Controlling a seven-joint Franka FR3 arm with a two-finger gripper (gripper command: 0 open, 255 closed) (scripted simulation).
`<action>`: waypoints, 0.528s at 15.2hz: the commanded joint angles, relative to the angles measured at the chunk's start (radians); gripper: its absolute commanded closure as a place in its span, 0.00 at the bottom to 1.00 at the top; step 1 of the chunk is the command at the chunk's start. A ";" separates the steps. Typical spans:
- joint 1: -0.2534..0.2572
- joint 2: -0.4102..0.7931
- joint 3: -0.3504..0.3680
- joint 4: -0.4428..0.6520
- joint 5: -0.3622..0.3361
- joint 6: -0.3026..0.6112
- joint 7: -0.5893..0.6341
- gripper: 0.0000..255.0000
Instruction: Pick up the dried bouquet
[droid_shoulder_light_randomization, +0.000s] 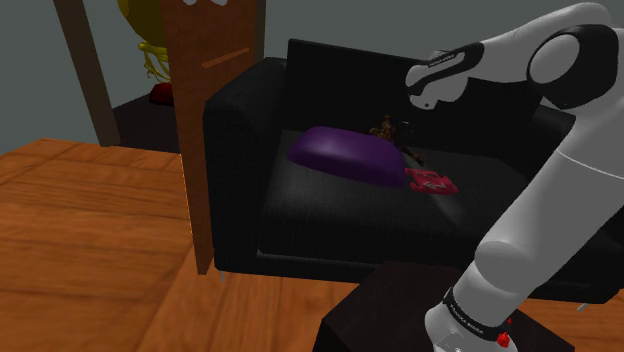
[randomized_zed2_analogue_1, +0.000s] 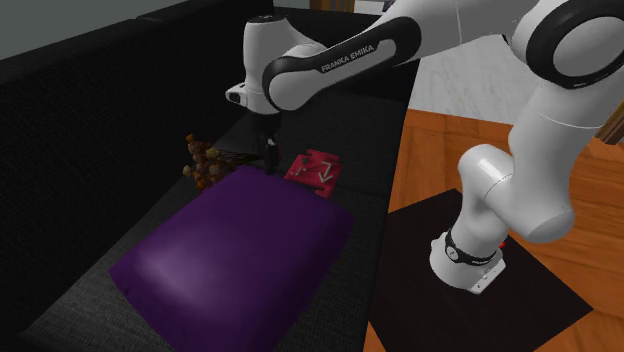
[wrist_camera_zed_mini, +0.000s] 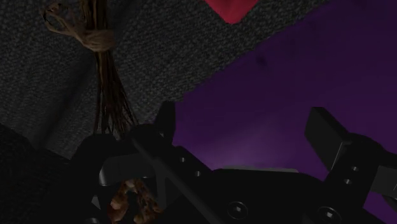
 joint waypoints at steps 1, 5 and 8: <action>-0.014 0.072 -0.017 0.061 0.050 0.014 -0.057 0.00; -0.066 0.222 -0.031 0.209 0.159 0.012 -0.164 0.00; -0.123 0.336 -0.024 0.338 0.236 -0.005 -0.230 0.00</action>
